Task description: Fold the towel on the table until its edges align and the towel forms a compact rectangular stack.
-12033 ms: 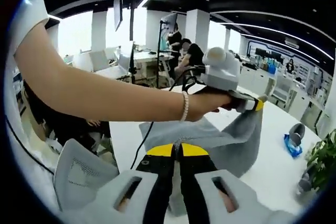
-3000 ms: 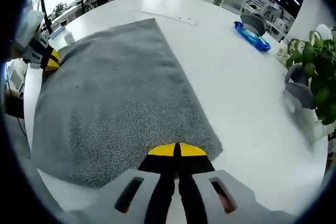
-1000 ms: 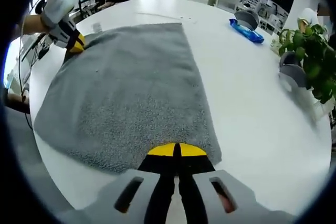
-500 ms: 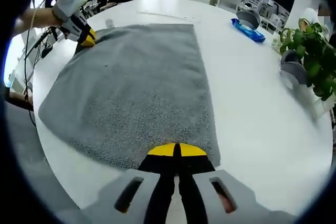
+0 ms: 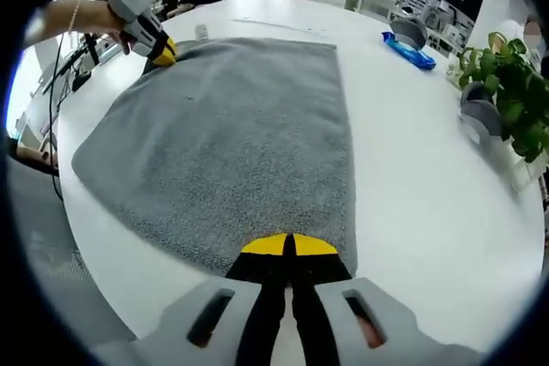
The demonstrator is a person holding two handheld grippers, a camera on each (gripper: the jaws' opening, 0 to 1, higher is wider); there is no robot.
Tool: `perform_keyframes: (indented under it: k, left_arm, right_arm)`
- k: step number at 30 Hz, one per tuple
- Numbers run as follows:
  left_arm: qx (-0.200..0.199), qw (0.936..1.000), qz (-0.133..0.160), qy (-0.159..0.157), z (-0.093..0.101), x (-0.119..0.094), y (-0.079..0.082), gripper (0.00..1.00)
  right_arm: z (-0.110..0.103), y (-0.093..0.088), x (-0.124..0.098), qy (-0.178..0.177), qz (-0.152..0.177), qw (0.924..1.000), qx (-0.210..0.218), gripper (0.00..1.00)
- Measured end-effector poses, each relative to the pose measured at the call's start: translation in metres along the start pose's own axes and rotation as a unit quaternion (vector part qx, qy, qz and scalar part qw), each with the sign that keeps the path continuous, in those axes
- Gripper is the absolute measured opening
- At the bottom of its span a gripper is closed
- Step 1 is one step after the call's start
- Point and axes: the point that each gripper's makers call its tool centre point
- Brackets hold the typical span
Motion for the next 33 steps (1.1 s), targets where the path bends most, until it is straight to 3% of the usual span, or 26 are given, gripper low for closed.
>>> perform_keyframes:
  k: [12,20,33]
  left_arm:
    - [0.015,0.9997,0.009,0.014,-0.009,0.009,0.012,0.06]
    - [0.001,0.9996,0.023,0.017,-0.017,0.016,0.020,0.06]
    - [0.029,0.9991,0.023,0.022,-0.022,0.025,0.034,0.06]
  right_arm:
    - [-0.013,-0.004,-0.005,0.014,-0.001,0.9999,-0.001,0.00]
    - [-0.023,-0.007,-0.008,0.023,-0.002,0.9997,-0.002,0.00]
    - [-0.039,-0.009,-0.011,0.038,-0.003,0.9993,-0.003,0.00]
Point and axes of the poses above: the point that each gripper's makers call its tool centre point, and the gripper's own axes: x roughly forward along the fingers, z roughly to its right, y roughly out of its top, and after that the axes turned 9 degrees about z, right-handed
